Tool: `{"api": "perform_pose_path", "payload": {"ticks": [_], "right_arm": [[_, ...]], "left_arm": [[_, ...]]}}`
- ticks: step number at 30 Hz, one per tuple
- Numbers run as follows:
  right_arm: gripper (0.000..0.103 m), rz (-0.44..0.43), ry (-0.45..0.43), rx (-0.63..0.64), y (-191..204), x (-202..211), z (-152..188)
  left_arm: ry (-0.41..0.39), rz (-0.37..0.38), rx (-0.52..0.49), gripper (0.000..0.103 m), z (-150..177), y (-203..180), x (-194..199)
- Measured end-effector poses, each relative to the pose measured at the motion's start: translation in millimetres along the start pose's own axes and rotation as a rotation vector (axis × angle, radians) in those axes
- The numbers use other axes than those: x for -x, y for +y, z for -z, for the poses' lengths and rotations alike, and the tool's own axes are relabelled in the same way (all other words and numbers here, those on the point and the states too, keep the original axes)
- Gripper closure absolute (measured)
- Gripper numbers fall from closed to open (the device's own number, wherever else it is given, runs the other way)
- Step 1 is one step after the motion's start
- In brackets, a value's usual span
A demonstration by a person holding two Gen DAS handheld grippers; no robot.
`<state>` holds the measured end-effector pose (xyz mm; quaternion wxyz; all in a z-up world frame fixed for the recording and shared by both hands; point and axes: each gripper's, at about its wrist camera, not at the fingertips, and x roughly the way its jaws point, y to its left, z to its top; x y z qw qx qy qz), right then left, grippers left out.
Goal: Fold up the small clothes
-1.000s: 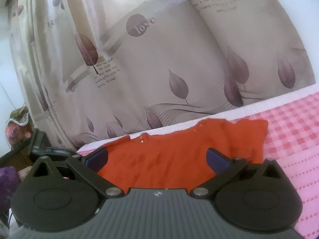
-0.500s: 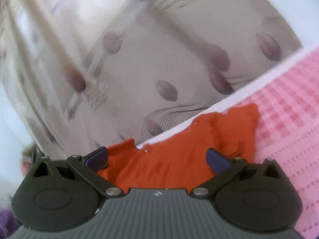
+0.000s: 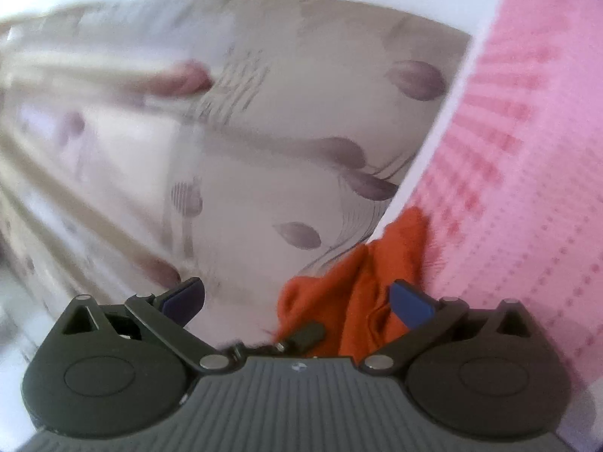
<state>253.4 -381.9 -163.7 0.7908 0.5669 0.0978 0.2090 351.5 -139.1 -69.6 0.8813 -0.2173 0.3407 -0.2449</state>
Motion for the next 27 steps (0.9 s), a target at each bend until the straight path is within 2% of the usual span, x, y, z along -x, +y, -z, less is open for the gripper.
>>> {"api": "perform_pose_path", "payload": {"ticks": [1, 2, 3, 4, 8, 10, 12, 13, 15, 16, 18, 20, 22, 24, 25, 26, 27], "right_arm": [[0.000, -0.017, -0.010, -0.009, -2, 2, 0], [0.000, -0.017, -0.006, -0.005, -3, 1, 0], [0.000, -0.013, -0.001, 0.004, -1, 0, 0], [0.000, -0.014, 0.007, 0.013, -1, -2, 1], [0.000, -0.014, 0.029, 0.028, 8, -1, -2], [0.000, -0.004, 0.050, 0.087, 24, -1, -7], [0.000, 0.010, 0.102, 0.193, 49, -10, -13], [0.000, 0.037, 0.147, 0.263, 64, -20, -15], [0.000, 0.142, 0.261, 0.393, 88, -51, -16], [0.000, 0.179, 0.292, 0.444, 95, -66, -17], [0.000, 0.245, 0.364, 0.505, 99, -95, -17], [0.000, 0.290, 0.406, 0.521, 97, -117, -17], [0.001, 0.319, 0.477, 0.533, 92, -140, -14], [0.017, 0.322, 0.515, 0.569, 91, -153, -11], [0.039, 0.335, 0.533, 0.585, 90, -157, -10], [0.067, 0.355, 0.533, 0.588, 89, -158, -10], [0.074, 0.369, 0.519, 0.572, 87, -156, -13]], "left_arm": [[-0.016, 0.037, 0.023, 0.051, -1, 2, 4], [-0.032, 0.084, 0.054, 0.029, -2, 4, 8], [-0.052, 0.126, 0.085, 0.014, 0, 4, 11], [-0.074, 0.160, 0.109, 0.010, -2, 3, 18], [-0.098, 0.278, 0.114, 0.008, -11, 9, 48], [-0.142, 0.270, 0.142, 0.007, -13, 24, 69], [-0.174, 0.218, 0.131, 0.007, -10, 40, 83], [-0.155, 0.165, 0.085, 0.007, -5, 44, 84], [-0.084, 0.124, 0.019, 0.007, 7, 48, 77], [-0.056, 0.133, 0.013, 0.007, 14, 48, 73], [-0.057, 0.188, 0.013, 0.007, 27, 46, 69], [-0.041, 0.235, 0.016, 0.007, 39, 38, 63], [-0.018, 0.289, -0.023, 0.007, 48, 25, 60], [-0.013, 0.342, -0.088, 0.007, 59, 10, 62], [0.011, 0.380, -0.131, 0.007, 65, 2, 61], [0.037, 0.413, -0.159, 0.007, 68, -3, 62], [0.061, 0.446, -0.176, 0.007, 70, -6, 63]]}}
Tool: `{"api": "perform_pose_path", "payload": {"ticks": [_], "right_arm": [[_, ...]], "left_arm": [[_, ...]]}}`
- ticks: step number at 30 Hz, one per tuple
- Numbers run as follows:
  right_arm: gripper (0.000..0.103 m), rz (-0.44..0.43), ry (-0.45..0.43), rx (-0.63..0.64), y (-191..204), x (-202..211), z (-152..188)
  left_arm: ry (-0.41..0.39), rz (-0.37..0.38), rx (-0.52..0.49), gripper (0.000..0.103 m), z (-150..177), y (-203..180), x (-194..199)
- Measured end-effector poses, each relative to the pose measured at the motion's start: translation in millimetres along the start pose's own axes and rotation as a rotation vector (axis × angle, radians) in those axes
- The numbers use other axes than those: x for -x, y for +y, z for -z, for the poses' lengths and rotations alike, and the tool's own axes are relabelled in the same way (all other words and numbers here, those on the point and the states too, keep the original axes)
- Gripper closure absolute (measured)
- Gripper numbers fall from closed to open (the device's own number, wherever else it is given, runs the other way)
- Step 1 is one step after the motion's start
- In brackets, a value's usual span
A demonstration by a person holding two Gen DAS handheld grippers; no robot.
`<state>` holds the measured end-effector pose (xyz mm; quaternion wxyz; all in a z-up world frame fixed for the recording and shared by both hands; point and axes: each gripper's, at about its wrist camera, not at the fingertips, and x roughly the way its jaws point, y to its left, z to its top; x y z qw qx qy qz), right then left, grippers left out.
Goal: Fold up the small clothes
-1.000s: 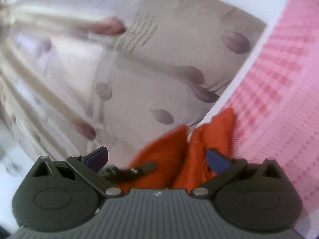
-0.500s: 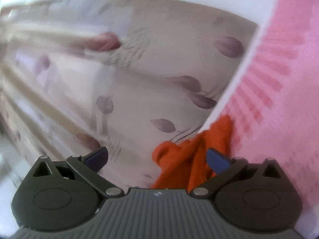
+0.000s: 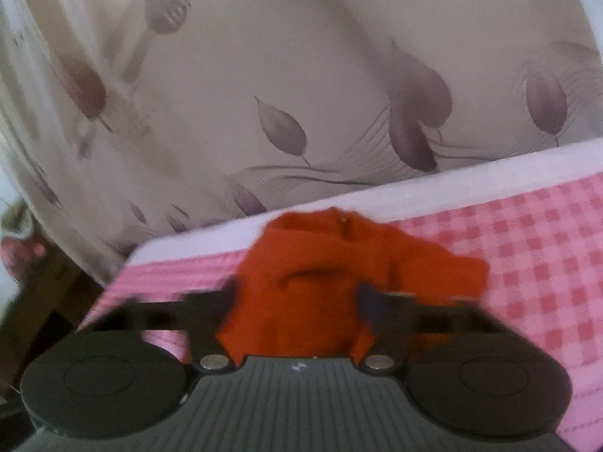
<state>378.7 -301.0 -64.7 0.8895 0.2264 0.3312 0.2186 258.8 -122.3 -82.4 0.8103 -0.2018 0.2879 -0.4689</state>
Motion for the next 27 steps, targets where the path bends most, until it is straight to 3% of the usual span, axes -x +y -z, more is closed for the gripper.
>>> {"api": "perform_pose_path", "payload": {"ticks": [4, 6, 7, 8, 9, 12, 13, 15, 16, 18, 22, 24, 27], "right_arm": [[0.075, -0.057, -0.047, -0.107, -34, 19, 6], [0.068, -0.084, -0.082, -0.170, -47, 26, 9], [0.047, -0.091, -0.095, -0.186, -51, 30, 9], [0.017, -0.103, -0.103, -0.193, -53, 30, 9], [0.004, -0.108, -0.114, -0.201, -54, 30, 8], [0.001, -0.138, -0.089, -0.193, -48, 17, 5], [0.006, -0.118, -0.063, -0.147, -39, 8, 4], [0.038, -0.054, 0.007, -0.046, -21, -7, 4], [0.081, -0.043, 0.045, -0.038, -17, -15, 4], [0.084, -0.060, 0.017, -0.030, -10, -13, 0], [0.087, -0.191, -0.167, -0.104, -19, 22, -21], [0.088, -0.174, -0.200, -0.114, -34, 30, -26], [0.088, -0.088, -0.141, -0.175, -68, 17, -13]], "left_arm": [[-0.045, 0.002, -0.001, 0.007, 1, -2, 16], [-0.104, -0.024, 0.011, 0.007, -3, 4, 24], [-0.134, -0.069, 0.005, 0.007, -6, 8, 25], [-0.147, -0.105, 0.000, 0.007, -7, 11, 25], [-0.143, -0.126, 0.004, 0.007, -9, 16, 23], [-0.126, -0.113, 0.057, 0.007, -6, 26, 17], [-0.122, -0.113, 0.063, 0.007, -5, 27, 14], [-0.115, -0.113, 0.037, 0.007, 0, 23, 12], [-0.111, -0.112, 0.018, 0.007, 0, 21, 10], [-0.106, -0.105, 0.003, 0.007, -2, 16, 7], [-0.131, -0.081, -0.022, 0.007, -6, 5, 1], [-0.135, -0.076, -0.035, 0.007, -6, 3, -2], [-0.080, -0.070, -0.003, 0.007, 3, 12, -12]]}}
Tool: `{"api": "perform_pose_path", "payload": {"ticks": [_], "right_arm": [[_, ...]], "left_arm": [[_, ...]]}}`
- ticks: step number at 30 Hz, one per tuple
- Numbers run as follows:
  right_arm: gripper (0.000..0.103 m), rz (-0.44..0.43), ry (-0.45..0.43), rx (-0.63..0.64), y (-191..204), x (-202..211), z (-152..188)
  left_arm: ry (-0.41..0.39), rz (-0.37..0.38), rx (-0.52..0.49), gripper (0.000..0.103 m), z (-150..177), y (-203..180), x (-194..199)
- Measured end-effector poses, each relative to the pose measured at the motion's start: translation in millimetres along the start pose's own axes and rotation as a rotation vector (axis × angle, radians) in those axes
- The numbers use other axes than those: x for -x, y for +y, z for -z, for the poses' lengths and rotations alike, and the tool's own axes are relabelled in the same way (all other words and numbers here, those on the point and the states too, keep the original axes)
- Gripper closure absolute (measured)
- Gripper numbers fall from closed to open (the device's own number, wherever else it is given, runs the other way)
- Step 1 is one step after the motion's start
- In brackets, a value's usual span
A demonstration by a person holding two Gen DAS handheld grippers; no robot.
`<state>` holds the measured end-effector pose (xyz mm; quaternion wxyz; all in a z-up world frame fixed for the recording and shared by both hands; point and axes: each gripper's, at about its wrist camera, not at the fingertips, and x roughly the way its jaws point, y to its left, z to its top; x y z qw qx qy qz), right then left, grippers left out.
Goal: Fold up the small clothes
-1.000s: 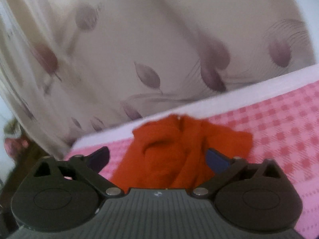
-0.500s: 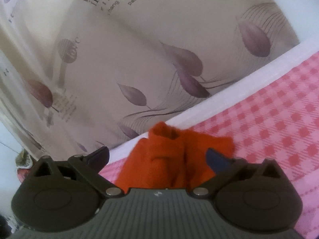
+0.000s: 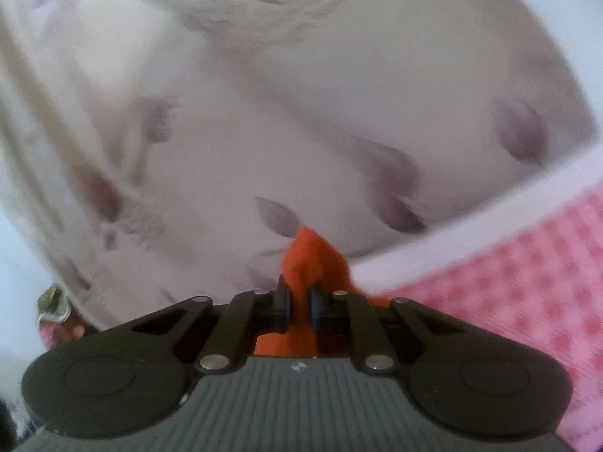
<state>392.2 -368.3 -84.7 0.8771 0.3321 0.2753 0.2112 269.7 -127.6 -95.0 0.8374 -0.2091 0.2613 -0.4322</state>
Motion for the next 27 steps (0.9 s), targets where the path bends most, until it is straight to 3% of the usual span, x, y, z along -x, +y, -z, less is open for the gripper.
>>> {"api": "perform_pose_path", "payload": {"ticks": [2, 4, 5, 6, 7, 8, 11, 14, 18, 19, 20, 21, 24, 27], "right_arm": [[0.083, 0.056, 0.024, 0.005, -17, -4, 13], [0.075, -0.033, -0.003, -0.072, -33, 6, 23], [0.053, -0.066, -0.039, -0.102, -36, 14, 23], [0.039, -0.106, -0.080, -0.121, -36, 25, 24], [0.019, -0.131, -0.103, -0.119, -32, 31, 24], [0.014, -0.140, -0.110, -0.108, -28, 38, 23], [0.014, -0.150, -0.048, -0.044, -10, 49, 28], [0.014, -0.068, 0.076, 0.068, 13, 43, 43], [0.015, 0.024, 0.167, 0.233, 43, 28, 64], [0.026, 0.033, 0.202, 0.240, 45, 19, 67], [0.057, 0.045, 0.230, 0.241, 46, 11, 69], [0.073, 0.062, 0.246, 0.260, 49, 3, 70], [0.079, 0.056, 0.192, 0.312, 58, 9, 67], [0.084, 0.028, 0.079, 0.277, 56, 30, 47]], "left_arm": [[0.045, -0.017, 0.035, 0.007, 3, 6, -6], [0.022, 0.004, 0.049, 0.007, 1, 10, -3], [0.021, 0.004, 0.057, 0.007, 1, 11, -3], [0.025, 0.003, 0.058, 0.007, 3, 13, -1], [0.025, 0.004, 0.051, 0.007, 3, 14, -2], [0.022, 0.007, 0.043, 0.007, 3, 13, -1], [0.014, 0.013, 0.013, 0.007, 2, 9, 0], [0.007, 0.004, -0.024, 0.006, 9, 0, 5], [0.014, 0.006, -0.022, 0.006, 10, -5, 6], [0.013, 0.005, -0.016, 0.006, 10, -4, 7], [0.011, 0.005, -0.006, 0.006, 10, -3, 8], [0.004, -0.010, 0.011, 0.006, 10, -2, 11], [-0.039, -0.010, 0.054, 0.006, 10, 4, 23], [-0.158, -0.028, 0.095, 0.006, 12, 11, 46]]}}
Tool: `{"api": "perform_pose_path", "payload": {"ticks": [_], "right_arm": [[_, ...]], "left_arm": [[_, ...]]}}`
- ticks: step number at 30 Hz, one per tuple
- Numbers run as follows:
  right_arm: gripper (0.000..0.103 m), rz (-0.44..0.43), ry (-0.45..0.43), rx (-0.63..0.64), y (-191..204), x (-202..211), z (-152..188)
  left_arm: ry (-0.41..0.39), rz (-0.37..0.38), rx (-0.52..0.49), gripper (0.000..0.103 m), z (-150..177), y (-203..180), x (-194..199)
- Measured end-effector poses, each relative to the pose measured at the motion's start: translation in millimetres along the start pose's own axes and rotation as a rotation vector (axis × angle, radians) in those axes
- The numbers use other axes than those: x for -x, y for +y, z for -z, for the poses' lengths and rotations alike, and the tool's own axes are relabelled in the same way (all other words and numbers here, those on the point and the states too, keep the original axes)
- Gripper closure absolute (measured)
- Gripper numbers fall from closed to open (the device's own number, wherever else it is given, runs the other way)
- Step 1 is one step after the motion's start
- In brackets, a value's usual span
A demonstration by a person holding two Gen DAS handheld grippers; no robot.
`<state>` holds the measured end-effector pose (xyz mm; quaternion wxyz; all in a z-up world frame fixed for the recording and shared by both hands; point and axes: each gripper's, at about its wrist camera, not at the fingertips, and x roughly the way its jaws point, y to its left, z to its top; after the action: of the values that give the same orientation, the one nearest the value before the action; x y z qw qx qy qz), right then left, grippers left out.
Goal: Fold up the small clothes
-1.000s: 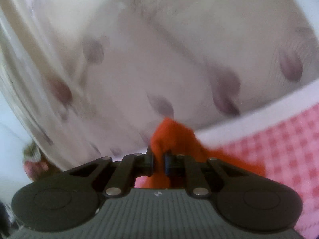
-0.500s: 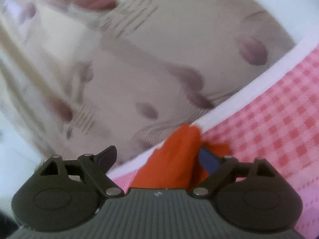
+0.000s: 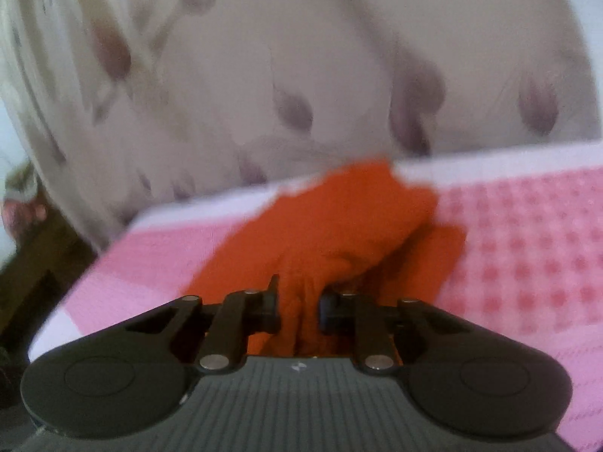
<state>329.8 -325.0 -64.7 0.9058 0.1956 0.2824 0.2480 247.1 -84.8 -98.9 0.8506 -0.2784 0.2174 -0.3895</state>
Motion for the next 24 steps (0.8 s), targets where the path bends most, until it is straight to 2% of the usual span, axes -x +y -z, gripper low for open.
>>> {"api": "perform_pose_path", "payload": {"ticks": [1, 3, 5, 7, 9, 11, 13, 14, 17, 18, 19, 20, 22, 24], "right_arm": [[0.084, -0.013, -0.016, -0.021, -6, 4, -4], [0.084, -0.009, -0.005, -0.091, -23, 1, 1], [0.083, -0.038, 0.066, -0.175, -39, -10, 21], [0.082, -0.079, 0.073, -0.262, -48, -12, 40], [0.073, -0.103, 0.033, -0.326, -52, 0, 39], [0.048, -0.069, 0.006, -0.339, -51, 10, 37], [0.040, -0.044, -0.028, -0.310, -42, 29, 38], [0.039, -0.044, -0.029, -0.293, -37, 36, 40], [0.040, -0.014, 0.012, -0.202, -13, 46, 54], [0.044, 0.000, 0.062, -0.180, -7, 43, 63], [0.068, 0.017, 0.120, -0.177, -3, 35, 69], [0.079, 0.027, 0.179, -0.191, -4, 28, 79], [0.080, -0.014, 0.197, -0.230, -5, 28, 85], [0.077, -0.030, 0.234, -0.225, -4, 28, 76]], "left_arm": [[-0.033, -0.011, 0.013, 0.006, -1, 4, 7], [-0.022, -0.048, 0.046, 0.006, -2, 12, 10], [-0.011, -0.073, 0.108, 0.006, -5, 21, 10], [-0.040, -0.091, 0.132, 0.006, -6, 25, 13], [-0.060, -0.114, 0.145, 0.006, -7, 28, 17], [-0.077, -0.143, 0.132, 0.006, -9, 28, 21], [-0.079, -0.178, 0.113, 0.006, -10, 29, 27], [-0.079, -0.190, 0.115, 0.006, -11, 31, 29], [-0.083, -0.206, 0.165, 0.006, -15, 40, 34], [-0.087, -0.215, 0.180, 0.006, -17, 44, 34], [-0.092, -0.227, 0.195, 0.006, -18, 47, 35], [-0.103, -0.241, 0.197, 0.006, -19, 49, 37], [-0.120, -0.276, 0.187, 0.006, -22, 51, 39], [-0.117, -0.270, 0.188, 0.006, -22, 53, 44]]}}
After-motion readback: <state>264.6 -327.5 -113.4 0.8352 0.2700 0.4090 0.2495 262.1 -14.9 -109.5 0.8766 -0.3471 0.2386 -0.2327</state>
